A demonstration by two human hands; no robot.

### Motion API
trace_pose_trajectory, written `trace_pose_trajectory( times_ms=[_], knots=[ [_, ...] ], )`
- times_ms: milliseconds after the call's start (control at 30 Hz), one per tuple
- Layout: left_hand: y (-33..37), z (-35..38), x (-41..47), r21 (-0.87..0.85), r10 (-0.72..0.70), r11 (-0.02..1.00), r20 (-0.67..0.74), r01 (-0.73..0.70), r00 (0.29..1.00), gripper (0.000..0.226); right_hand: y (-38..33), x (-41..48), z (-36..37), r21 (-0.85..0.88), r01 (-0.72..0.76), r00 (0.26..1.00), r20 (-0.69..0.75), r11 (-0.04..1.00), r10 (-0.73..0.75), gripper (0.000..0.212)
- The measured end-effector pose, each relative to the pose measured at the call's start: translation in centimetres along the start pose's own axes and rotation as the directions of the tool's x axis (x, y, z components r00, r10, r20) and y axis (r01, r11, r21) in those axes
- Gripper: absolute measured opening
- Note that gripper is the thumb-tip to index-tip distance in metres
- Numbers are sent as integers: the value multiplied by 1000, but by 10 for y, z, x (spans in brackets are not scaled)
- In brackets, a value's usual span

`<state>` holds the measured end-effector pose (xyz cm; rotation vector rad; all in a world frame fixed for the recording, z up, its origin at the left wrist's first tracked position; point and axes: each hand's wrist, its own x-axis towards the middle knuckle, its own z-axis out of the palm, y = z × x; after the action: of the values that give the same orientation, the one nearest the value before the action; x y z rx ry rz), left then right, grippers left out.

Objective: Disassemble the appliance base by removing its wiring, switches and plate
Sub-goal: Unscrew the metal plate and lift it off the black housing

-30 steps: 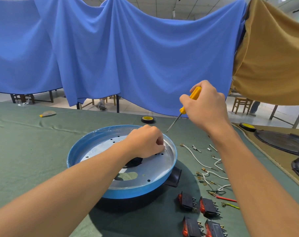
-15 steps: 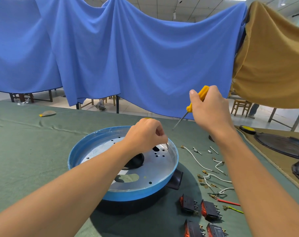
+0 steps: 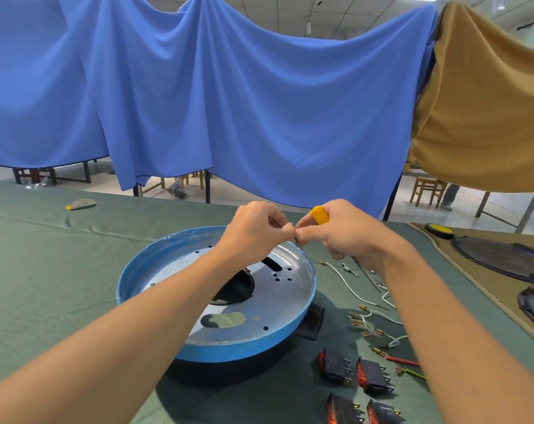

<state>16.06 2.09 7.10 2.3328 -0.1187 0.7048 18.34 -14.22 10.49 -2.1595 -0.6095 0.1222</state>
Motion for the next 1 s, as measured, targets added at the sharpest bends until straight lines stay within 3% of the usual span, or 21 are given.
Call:
trace_pose_trajectory(
  times_ms=[267,367,433,500,600,733,1000],
  knots=[
    [1,1,2,-14,-7,1000,-16,7,1000,14,4,0,3,131,-12,999,33,991,7,14],
    [-2,3,1,25,-16,1000,-7,17,1000,15,14,3,-11,-173,-45,999,-30,984,40,3],
    [-4,5,-1,96,-17,995,50,12,999,17,29,7,-22,-394,-139,989,-92,909,112,4],
    [-6,7,-3,196,2,980,119,-26,993,20,47,10,-27,-488,-270,963,-151,830,225,14],
    [-7,8,-4,243,30,968,156,-68,987,22,69,12,-26,-524,-391,920,-219,757,324,26],
    [-8,7,-4,246,30,967,167,-71,986,18,80,15,-16,-555,-443,896,-300,704,327,21],
    [-8,6,-5,263,17,962,184,-66,983,10,88,17,-8,-588,-481,875,-277,650,397,39]
  ],
)
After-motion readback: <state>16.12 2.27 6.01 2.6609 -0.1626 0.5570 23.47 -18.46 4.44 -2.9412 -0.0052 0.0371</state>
